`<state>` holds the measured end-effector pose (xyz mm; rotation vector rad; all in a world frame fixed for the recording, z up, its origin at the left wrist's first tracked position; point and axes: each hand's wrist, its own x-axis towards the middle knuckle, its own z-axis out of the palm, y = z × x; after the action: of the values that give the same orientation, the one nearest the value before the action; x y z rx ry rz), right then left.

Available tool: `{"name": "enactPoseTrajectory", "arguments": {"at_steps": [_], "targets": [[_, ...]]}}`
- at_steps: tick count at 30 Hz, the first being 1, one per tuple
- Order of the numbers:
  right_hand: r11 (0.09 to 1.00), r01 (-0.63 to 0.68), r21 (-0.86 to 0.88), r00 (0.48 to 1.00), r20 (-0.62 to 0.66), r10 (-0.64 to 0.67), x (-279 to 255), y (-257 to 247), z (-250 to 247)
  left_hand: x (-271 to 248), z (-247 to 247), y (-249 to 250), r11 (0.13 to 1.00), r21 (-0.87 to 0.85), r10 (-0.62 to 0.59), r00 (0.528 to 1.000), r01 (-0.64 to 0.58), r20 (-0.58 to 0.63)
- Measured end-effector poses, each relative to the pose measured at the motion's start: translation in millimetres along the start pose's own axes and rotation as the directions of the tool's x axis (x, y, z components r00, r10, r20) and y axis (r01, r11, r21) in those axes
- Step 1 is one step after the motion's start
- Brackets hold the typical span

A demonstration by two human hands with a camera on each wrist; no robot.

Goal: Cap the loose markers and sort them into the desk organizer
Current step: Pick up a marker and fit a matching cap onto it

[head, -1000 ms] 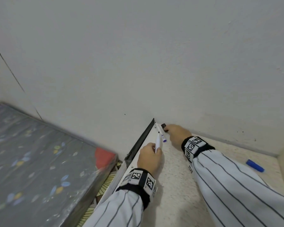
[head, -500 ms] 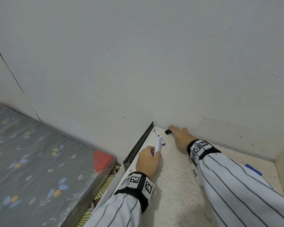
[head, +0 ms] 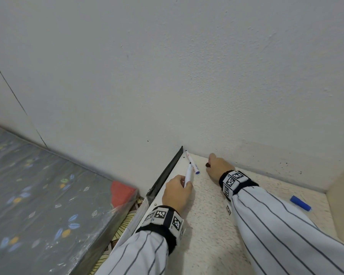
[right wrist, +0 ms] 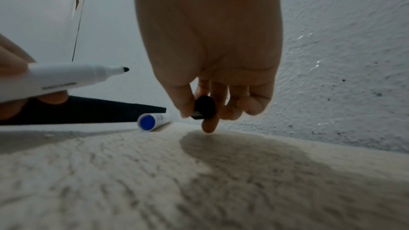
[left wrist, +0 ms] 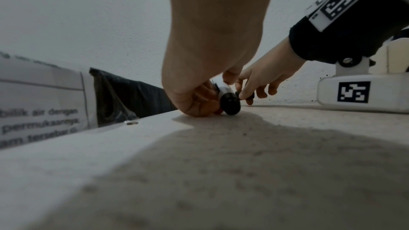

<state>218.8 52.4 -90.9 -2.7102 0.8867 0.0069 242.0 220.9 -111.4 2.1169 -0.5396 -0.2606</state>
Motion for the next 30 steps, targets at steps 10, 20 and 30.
{"name": "enactPoseTrajectory", "arguments": {"at_steps": [10,20,30], "targets": [[0.809,0.235,0.539,0.955,-0.285,-0.088,-41,2,-32,-1,2,0,0.978,-0.017,0.21,0.978,-0.21,0.015],[0.698,0.276,0.661,0.936,-0.349,-0.039,-96,41,-50,-11,2,4,0.918,0.026,0.389,0.911,-0.396,0.137],[0.739,0.24,0.629,0.96,-0.266,-0.086,-139,72,-58,-45,19,28,0.848,0.013,0.509,0.82,-0.53,0.262]]}}
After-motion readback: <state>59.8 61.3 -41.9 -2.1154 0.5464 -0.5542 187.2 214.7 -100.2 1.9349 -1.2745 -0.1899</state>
